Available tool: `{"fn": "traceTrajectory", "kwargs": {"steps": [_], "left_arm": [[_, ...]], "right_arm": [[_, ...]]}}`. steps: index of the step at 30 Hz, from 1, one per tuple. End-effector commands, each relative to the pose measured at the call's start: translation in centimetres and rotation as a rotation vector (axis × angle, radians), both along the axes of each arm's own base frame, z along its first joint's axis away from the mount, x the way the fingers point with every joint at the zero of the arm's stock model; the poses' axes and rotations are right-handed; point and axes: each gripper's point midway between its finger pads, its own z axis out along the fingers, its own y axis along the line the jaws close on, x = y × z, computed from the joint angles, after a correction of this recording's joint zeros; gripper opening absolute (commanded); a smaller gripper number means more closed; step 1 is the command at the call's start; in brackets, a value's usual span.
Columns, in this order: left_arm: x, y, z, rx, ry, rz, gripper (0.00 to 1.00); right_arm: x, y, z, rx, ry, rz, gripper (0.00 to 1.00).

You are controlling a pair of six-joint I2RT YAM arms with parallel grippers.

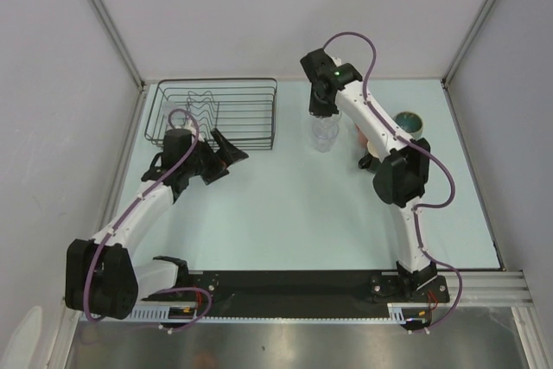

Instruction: Unload the cups from the dish rack

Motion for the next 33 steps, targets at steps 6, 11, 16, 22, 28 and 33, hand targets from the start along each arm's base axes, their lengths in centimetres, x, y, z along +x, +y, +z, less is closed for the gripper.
{"fn": "traceTrajectory", "kwargs": {"steps": [6,11,16,22,28,33], "left_arm": [[1.7,0.2,1.7,0.048,-0.058,-0.024,0.98],[1.9,0.2,1.4,0.052,-0.045,-0.03,0.99],[2.0,0.2,1.2,0.055,-0.041,-0.032,0.98],[1.9,0.1,0.8,0.053,-0.025,-0.031,0.98],[1.7,0.1,0.8,0.047,-0.029,-0.033,0.99],[1.6,0.0,1.3,0.033,-0.061,-0.032,0.99]], "right_arm": [[1.6,0.7,-4.4,-0.001,0.05,-0.002,0.0],[1.9,0.6,-6.5,-0.018,0.081,-0.003,0.0],[2.0,0.2,-8.4,-0.042,0.114,-0.002,0.0],[2.3,0.1,-8.3,-0.036,0.108,0.0,0.09],[2.8,0.7,-5.0,0.011,0.03,0.023,0.16],[2.8,0.8,-1.9,0.041,-0.029,0.032,0.24]]}}
